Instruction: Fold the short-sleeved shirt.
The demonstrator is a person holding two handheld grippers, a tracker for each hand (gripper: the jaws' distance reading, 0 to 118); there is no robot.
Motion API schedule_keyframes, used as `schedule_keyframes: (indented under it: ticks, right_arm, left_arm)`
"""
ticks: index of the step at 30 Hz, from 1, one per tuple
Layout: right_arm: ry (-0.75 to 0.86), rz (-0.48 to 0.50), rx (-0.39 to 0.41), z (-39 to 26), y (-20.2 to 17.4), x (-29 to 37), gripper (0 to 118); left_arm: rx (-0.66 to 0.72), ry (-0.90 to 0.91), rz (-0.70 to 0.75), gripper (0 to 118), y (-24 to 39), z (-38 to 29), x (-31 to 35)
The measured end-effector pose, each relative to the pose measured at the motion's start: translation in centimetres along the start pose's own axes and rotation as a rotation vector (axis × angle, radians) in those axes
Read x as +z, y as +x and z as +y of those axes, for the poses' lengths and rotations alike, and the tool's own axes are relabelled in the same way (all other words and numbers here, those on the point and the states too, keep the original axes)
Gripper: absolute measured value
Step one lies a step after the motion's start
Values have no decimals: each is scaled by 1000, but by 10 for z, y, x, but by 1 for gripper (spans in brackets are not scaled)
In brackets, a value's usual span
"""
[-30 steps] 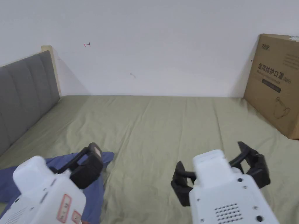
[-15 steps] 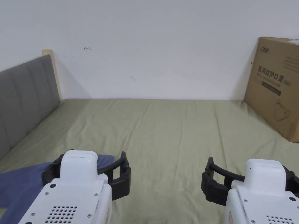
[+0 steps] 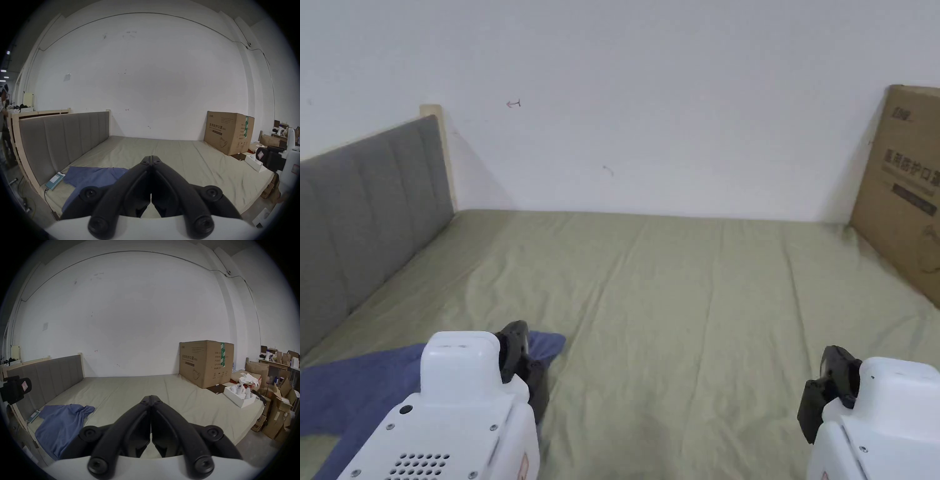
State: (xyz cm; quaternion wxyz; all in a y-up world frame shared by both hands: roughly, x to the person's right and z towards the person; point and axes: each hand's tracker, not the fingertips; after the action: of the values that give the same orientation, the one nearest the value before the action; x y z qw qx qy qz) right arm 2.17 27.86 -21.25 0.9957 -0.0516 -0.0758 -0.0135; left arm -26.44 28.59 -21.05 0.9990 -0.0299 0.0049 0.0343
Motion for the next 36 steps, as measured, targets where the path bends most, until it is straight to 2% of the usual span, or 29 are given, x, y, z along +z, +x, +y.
schedule_keyframes:
  ticks: [3,12,16,21,22,23,24,25,26,27,29,33,35,36]
  right_arm:
    - [-23,95,-11,-1,-19,-6,0]
    - [-80,429,50,-13,-127,-19,0]
    - [-111,498,72,-21,-157,-22,0]
    - [-170,505,108,-36,-168,-36,0]
    - [-183,501,110,-39,-168,-40,0]
    - [-201,494,112,-43,-167,-45,0]
    - [-228,477,114,-47,-165,-51,0]
    - [-249,468,111,-50,-163,-58,0]
    - [-264,463,110,-53,-160,-63,0]
    - [-281,448,113,-56,-158,-69,0]
    - [-310,408,121,-63,-153,-84,0]
    - [-385,363,102,-75,-144,-112,0]
    - [-405,340,116,-81,-141,-120,0]
    - [-415,327,126,-84,-139,-124,0]
  left_arm:
    - [22,-3,31,0,-17,3,7]
    - [26,-43,343,0,-95,-2,43]
    - [30,-91,391,0,-113,-12,39]
    - [34,-317,331,1,-135,-42,-24]
    - [39,-367,313,19,-138,-51,-42]
    - [49,-432,293,54,-143,-63,-64]
    - [69,-483,275,67,-147,-77,-88]
    - [73,-574,253,67,-149,-89,-111]
    - [88,-627,201,103,-150,-99,-131]
    - [103,-637,179,113,-150,-112,-149]
    - [95,-649,200,110,-146,-131,-186]
    - [9,-865,175,110,-132,-182,-257]
    - [27,-961,131,106,-124,-204,-272]
    - [9,-968,201,107,-121,-208,-273]
